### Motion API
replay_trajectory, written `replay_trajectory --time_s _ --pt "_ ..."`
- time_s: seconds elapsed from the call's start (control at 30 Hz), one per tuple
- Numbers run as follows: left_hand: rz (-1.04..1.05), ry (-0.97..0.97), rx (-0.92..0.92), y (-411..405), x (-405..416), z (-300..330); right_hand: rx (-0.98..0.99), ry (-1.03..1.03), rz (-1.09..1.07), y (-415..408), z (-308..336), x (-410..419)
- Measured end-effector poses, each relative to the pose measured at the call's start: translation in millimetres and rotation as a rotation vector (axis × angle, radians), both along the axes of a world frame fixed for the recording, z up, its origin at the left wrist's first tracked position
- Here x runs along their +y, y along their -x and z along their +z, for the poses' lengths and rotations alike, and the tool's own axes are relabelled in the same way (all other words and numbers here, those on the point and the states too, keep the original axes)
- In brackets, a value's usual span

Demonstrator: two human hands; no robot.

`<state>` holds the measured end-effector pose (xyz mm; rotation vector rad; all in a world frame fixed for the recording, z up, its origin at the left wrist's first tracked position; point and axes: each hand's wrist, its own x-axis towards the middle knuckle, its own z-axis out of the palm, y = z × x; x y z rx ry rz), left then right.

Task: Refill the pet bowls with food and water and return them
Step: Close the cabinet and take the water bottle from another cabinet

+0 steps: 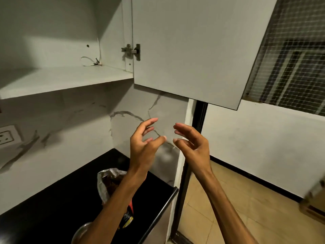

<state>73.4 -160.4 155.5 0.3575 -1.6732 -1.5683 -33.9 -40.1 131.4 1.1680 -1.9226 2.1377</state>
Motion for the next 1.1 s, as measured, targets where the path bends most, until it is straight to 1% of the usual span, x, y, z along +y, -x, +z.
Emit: replay_trajectory --time_s 0.2,0.33,0.5,0.6,0.7,0.83,0.97,1.1 --pt "-0.112 0.119 0.043 27 20 30 0.117 0.081 -0.214 16 39 41" --pt "-0.142 0.261 0.063 48 36 53 0.202 0.156 -0.383 26 66 69" --pt "-0.102 0.472 0.071 76 59 79 0.279 0.264 -0.618 43 90 95" --pt "-0.068 0.601 0.067 93 74 91 0.265 0.311 -0.687 62 101 101" --pt "-0.03 0.706 0.06 111 85 102 0.219 0.311 -0.687 85 110 100" --pt "0.011 0.801 0.044 130 88 113 0.139 0.235 -0.612 116 113 89" --pt "-0.006 0.799 0.0 140 86 118 0.059 0.163 -0.528 140 111 77" --pt "-0.03 0.769 -0.03 146 81 113 -0.014 0.165 -0.411 147 111 72"
